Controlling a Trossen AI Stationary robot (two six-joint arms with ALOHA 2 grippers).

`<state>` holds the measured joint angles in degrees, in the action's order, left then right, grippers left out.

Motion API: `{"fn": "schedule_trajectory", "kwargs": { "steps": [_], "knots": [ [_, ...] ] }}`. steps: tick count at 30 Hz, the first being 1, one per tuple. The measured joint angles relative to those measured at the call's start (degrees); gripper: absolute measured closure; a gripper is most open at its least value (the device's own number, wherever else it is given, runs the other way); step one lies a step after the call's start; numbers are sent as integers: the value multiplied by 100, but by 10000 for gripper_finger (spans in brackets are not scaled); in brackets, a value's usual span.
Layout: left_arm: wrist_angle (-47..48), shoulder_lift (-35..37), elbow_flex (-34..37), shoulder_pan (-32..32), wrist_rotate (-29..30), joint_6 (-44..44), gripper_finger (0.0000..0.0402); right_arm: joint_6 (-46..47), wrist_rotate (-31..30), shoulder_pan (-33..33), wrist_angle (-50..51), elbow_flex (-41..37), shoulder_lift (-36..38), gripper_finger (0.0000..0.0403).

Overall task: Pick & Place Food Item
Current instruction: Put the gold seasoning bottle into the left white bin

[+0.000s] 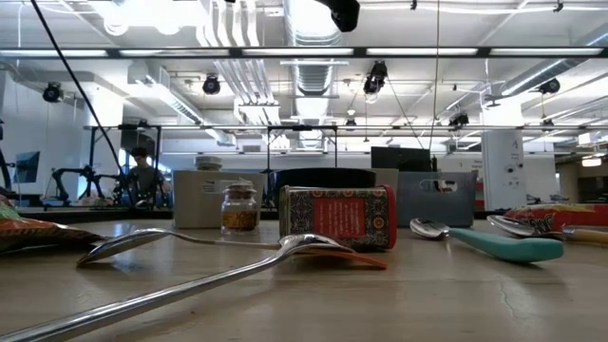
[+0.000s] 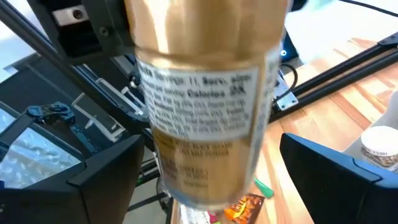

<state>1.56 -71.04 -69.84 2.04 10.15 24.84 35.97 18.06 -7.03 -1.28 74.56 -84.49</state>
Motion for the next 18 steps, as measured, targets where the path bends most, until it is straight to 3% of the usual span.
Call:
{"fn": "schedule_trajectory", "kwargs": {
  "steps": [18],
  "knots": [
    [-1002, -427, 0, 91, -251, -103, 145, -66, 4, 13, -365, 0, 2, 28]
  ]
}}
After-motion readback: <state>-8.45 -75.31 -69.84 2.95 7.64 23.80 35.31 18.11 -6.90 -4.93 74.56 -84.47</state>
